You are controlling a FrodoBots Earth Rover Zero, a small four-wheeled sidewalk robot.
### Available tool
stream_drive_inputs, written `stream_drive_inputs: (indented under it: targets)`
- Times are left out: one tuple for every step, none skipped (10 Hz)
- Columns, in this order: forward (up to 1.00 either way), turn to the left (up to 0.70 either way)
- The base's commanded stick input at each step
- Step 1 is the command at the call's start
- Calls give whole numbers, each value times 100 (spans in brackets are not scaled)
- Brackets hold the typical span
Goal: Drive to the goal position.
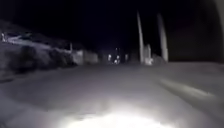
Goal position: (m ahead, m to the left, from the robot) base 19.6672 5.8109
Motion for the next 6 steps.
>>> stream_drive_inputs:
  targets:
    - [100,0]
    - [100,0]
    - [100,0]
    - [100,-23]
    - [100,-40]
    - [100,-34]
